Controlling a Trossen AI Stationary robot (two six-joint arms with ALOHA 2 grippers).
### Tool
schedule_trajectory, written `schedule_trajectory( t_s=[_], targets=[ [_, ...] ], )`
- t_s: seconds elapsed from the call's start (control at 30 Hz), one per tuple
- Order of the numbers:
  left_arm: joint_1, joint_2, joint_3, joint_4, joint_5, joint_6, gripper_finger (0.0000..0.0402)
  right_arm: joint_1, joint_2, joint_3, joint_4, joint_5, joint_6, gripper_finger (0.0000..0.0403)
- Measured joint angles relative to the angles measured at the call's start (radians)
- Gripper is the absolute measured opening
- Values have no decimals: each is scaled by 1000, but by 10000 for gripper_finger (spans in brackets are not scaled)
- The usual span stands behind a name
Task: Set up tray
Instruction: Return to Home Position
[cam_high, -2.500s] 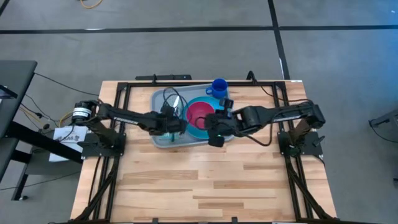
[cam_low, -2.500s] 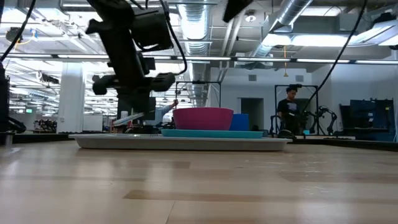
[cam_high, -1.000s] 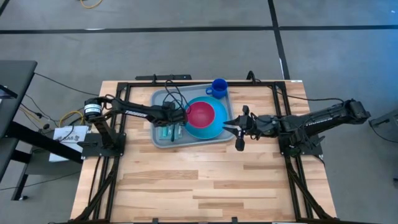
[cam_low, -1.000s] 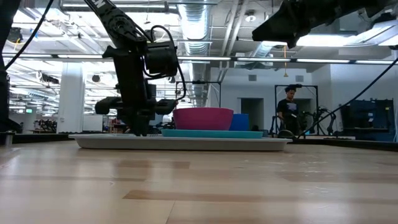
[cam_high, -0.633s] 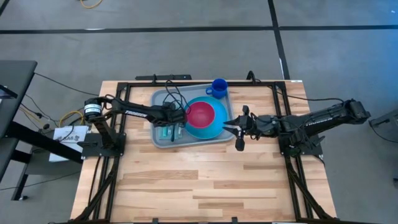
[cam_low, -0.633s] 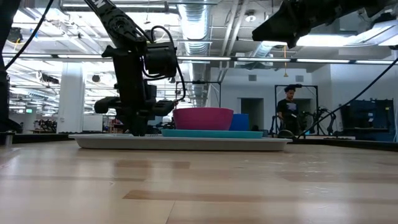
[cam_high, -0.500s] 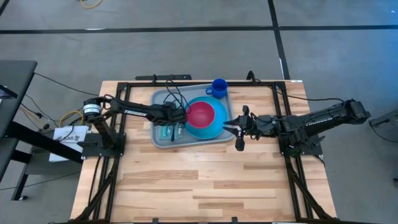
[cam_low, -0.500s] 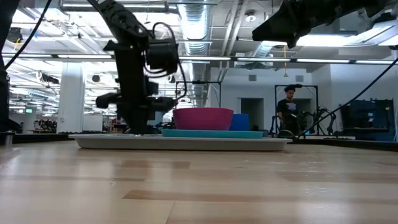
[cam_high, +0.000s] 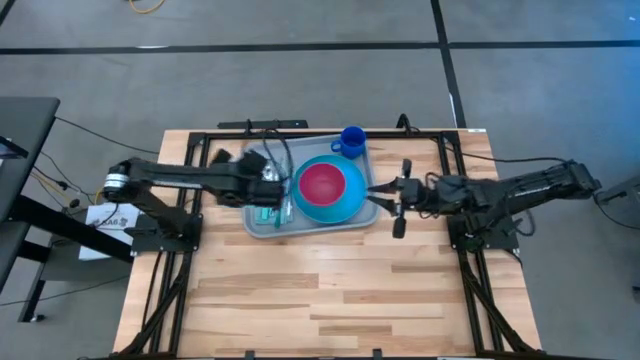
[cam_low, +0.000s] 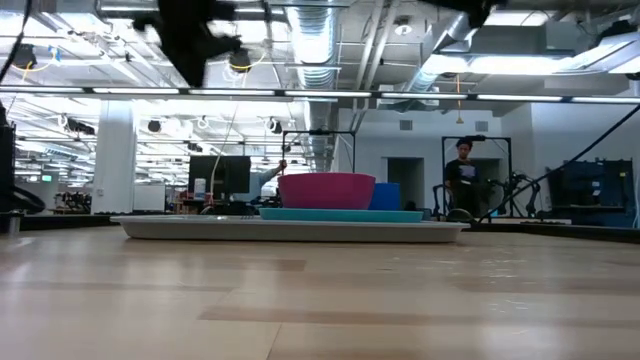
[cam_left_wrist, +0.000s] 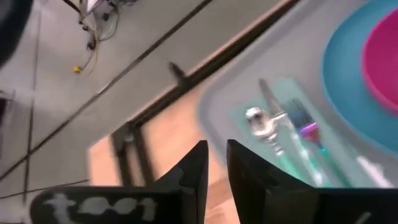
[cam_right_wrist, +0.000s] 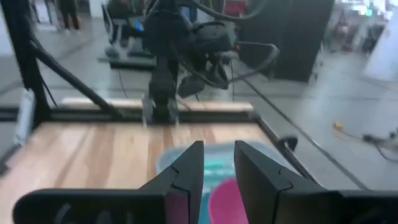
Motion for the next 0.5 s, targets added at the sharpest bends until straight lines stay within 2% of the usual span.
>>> schedule_trajectory(
  t_s=[0.07, 0.2, 0.27, 0.4, 0.5],
  targets=[
    [-43, -55, 39, -85, -13, -50, 48, 12, -22, 6, 4, 0, 25, 84],
    [-123, -205, 43, -49, -4, 110, 48, 24, -32, 6, 8, 0, 85, 84],
    [-160, -270, 35, -64, 17, 107, 48, 22, -30, 6, -15, -1, 73, 84],
    [-245, -408, -18, -71, 18, 57, 48, 33, -32, 5, -130, 0, 141, 84],
    [-331, -546, -107, -75, 17, 20, 48, 61, -57, 4, -225, 1, 184, 84]
  ],
)
